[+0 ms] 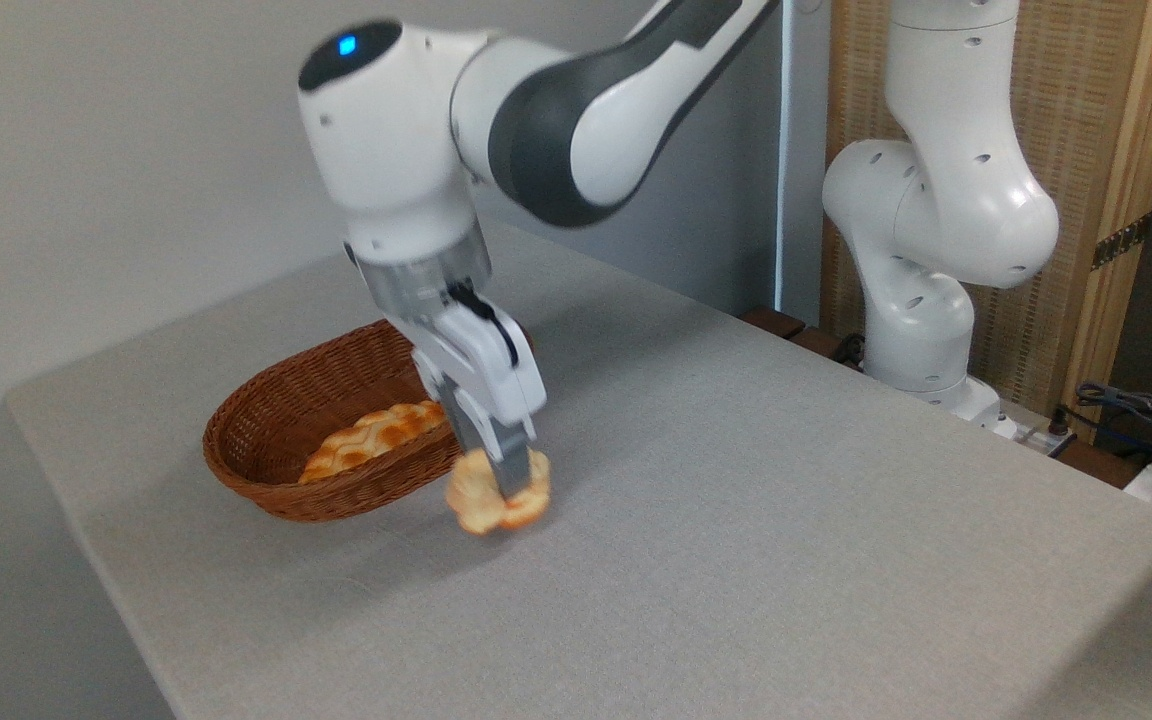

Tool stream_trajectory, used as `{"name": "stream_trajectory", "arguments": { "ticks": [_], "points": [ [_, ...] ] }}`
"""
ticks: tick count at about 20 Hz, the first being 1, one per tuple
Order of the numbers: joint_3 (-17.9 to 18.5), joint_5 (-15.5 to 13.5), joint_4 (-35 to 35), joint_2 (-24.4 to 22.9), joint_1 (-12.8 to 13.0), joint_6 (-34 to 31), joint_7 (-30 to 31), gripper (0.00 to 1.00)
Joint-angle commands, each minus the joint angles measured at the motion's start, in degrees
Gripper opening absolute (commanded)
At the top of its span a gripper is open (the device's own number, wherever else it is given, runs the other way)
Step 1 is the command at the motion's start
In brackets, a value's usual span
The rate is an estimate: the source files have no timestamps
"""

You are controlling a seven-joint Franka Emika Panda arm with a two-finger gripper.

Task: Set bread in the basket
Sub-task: 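Lift the bread roll and carry it over the wicker basket, then lower the roll into the basket and open the gripper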

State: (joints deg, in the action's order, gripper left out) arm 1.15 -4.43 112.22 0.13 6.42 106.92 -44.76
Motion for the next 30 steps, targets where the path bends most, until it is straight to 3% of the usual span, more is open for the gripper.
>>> {"name": "stream_trajectory", "arguments": {
  "ticks": [1, 6, 10, 30],
  "points": [
    [-1.92, -5.05, -3.84, -1.45, 0.35, -0.93, -0.42, 0.43],
    [-6.59, -8.83, -4.99, -1.27, 0.35, 0.30, 2.74, 0.51],
    [-10.02, -8.75, -4.99, -0.83, 0.35, 3.55, 9.85, 0.98],
    [-10.20, -8.40, -5.08, -0.66, 0.26, 3.91, 10.31, 1.00]
  ]
}}
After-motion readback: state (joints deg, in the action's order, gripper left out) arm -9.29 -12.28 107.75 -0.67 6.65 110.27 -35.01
